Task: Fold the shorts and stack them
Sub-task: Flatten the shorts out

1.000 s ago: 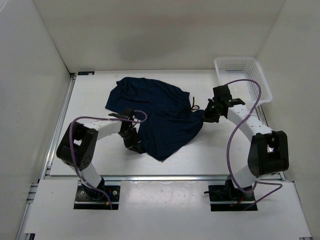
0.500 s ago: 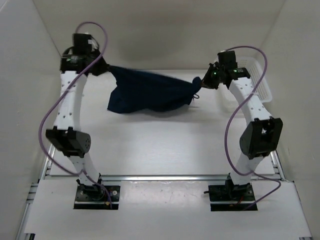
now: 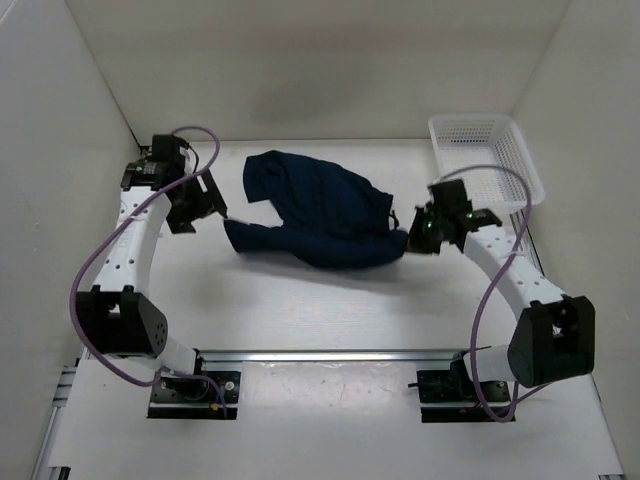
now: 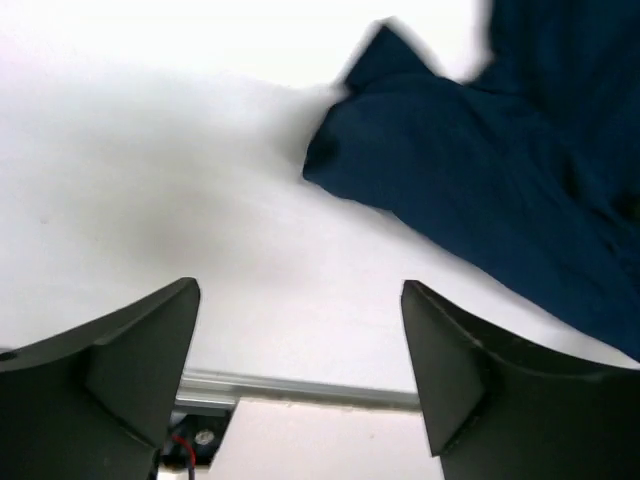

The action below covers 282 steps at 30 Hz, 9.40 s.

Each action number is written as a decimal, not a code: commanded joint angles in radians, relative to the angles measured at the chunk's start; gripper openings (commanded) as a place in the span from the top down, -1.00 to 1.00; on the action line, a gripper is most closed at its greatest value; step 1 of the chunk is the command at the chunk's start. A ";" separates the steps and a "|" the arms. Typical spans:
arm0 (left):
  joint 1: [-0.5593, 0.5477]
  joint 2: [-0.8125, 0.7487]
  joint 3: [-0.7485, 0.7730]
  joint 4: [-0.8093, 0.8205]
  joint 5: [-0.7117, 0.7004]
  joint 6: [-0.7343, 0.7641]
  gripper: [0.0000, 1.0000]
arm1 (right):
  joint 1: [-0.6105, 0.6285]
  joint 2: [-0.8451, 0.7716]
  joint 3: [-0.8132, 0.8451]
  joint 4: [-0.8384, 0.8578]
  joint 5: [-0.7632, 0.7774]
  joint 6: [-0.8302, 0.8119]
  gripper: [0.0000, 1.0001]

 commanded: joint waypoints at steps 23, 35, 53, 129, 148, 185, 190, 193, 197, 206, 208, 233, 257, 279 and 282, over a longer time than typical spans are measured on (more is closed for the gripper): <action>-0.123 -0.155 -0.882 0.443 0.265 -0.331 -0.63 | 0.005 0.051 -0.142 0.047 0.087 0.031 1.00; -0.169 0.076 -0.583 0.373 0.124 -0.254 0.79 | 0.005 0.040 -0.096 0.024 0.078 0.022 1.00; -0.204 0.173 -0.149 0.138 -0.022 -0.161 0.34 | 0.005 0.138 0.037 0.013 0.078 0.002 1.00; -0.223 0.565 0.084 0.193 0.147 -0.044 0.79 | 0.005 0.197 0.036 0.041 0.053 -0.016 1.00; 0.033 0.575 0.929 -0.053 0.214 -0.032 0.79 | -0.089 0.620 1.146 -0.244 0.007 0.028 1.00; 0.064 -0.169 -0.715 0.293 0.134 -0.219 -0.22 | -0.040 -0.121 -0.291 0.050 -0.014 0.178 0.09; 0.026 0.014 -0.563 0.311 0.038 -0.208 -0.21 | -0.040 -0.098 -0.300 0.059 -0.023 0.168 0.09; -0.009 0.126 -0.505 0.311 0.027 -0.199 -0.30 | -0.040 -0.089 -0.300 0.059 -0.013 0.159 0.09; -0.043 0.220 -0.483 0.320 -0.010 -0.190 -0.38 | -0.040 -0.070 -0.277 0.059 -0.013 0.149 0.09; -0.052 0.071 -0.588 0.311 -0.128 -0.297 -0.17 | -0.040 -0.043 -0.248 0.049 -0.003 0.119 0.09; -0.052 0.118 -0.588 0.311 -0.128 -0.297 -0.17 | -0.040 -0.030 -0.239 0.049 -0.003 0.119 0.09; -0.052 0.001 -0.562 0.233 -0.085 -0.248 0.79 | -0.040 -0.010 -0.220 0.049 0.017 0.109 0.09; -0.052 -0.184 -0.387 0.086 -0.064 -0.219 0.79 | -0.017 0.141 -0.254 0.202 -0.145 0.189 -0.37; 0.133 0.315 0.856 -0.036 0.033 -0.146 0.79 | -0.107 0.536 1.021 -0.092 -0.036 0.157 1.00; 0.142 0.251 0.774 0.027 0.085 -0.146 0.79 | -0.107 0.414 0.924 -0.070 -0.026 0.125 1.00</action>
